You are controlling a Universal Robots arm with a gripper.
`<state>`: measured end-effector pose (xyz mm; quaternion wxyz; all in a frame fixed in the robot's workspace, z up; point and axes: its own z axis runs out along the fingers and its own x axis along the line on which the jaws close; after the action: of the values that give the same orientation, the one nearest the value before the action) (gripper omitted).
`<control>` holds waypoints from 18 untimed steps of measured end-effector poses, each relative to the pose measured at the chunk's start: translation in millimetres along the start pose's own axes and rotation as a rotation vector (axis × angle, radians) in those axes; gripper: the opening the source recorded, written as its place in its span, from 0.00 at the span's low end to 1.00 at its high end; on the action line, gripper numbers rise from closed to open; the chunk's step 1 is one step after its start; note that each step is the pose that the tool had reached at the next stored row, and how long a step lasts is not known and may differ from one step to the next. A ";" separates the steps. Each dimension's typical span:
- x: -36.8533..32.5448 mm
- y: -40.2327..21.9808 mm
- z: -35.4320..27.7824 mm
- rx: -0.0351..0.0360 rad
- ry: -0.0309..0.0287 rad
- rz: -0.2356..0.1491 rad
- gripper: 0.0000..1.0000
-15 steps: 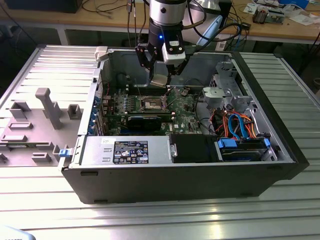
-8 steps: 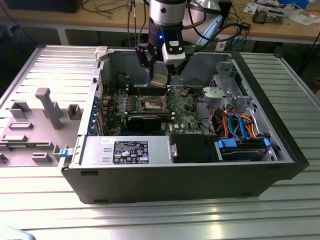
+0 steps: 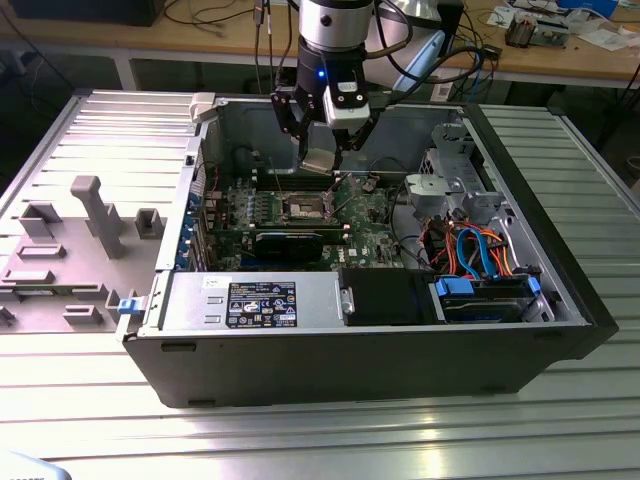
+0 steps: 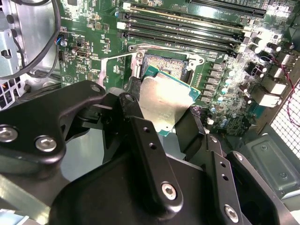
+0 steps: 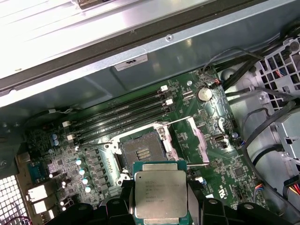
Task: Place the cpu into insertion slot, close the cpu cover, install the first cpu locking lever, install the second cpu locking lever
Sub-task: 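Place the cpu into insertion slot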
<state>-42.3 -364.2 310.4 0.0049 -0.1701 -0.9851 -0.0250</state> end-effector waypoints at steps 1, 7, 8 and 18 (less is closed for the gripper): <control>0.0 0.0 0.0 0.0000 0.0000 0.001 0.55; 0.0 0.0 0.0 0.0000 -0.0002 0.005 0.55; 0.0 0.0 0.0 0.0000 -0.0002 0.005 0.55; 0.0 0.0 0.1 -0.0002 -0.0006 0.012 0.55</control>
<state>-42.3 -364.2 310.3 0.0048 -0.1762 -0.9840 -0.0250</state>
